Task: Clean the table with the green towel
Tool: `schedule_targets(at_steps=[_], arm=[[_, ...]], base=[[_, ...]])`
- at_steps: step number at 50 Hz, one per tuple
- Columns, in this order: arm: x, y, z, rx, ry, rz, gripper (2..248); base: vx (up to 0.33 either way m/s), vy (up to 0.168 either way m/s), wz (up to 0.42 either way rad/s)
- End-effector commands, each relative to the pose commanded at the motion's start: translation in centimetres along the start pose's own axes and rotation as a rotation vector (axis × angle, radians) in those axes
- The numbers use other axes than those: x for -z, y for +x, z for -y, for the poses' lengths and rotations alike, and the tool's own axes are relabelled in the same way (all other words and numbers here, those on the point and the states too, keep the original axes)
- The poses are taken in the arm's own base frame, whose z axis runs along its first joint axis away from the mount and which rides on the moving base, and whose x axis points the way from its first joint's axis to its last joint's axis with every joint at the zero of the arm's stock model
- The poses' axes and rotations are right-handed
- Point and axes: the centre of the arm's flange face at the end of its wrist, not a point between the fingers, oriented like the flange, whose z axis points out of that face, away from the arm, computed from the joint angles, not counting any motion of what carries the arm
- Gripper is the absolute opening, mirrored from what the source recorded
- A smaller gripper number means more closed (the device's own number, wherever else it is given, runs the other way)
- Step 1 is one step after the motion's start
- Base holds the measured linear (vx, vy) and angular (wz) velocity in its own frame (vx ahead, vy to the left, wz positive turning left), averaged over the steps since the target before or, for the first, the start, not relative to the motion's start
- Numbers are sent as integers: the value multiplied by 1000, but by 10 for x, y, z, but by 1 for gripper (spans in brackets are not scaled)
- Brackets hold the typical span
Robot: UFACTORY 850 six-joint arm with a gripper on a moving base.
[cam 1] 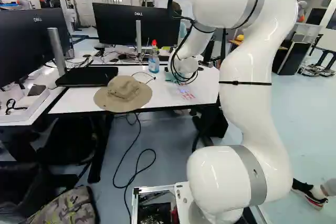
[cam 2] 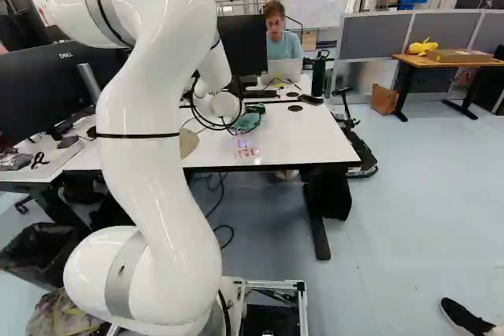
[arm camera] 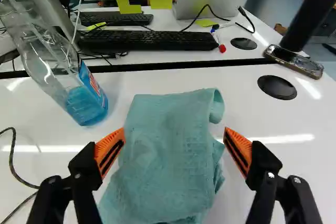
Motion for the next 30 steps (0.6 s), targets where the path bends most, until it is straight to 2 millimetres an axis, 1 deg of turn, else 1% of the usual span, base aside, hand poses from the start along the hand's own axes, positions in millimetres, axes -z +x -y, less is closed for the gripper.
schedule_targets(at_steps=[14,15,19,20,24,25,30], arm=[[0,0,0,0,0,0,243],[0,0,0,0,0,0,207],[0,0,0,0,0,0,207],[0,0,0,0,0,0,168],[0,0,0,0,0,0,168],[0,0,0,0,0,0,130],[0,0,0,0,0,0,130]], base=[[0,0,0],[0,0,0],[0,0,0],[0,0,0],[0,0,0],[0,0,0],[0,0,0]])
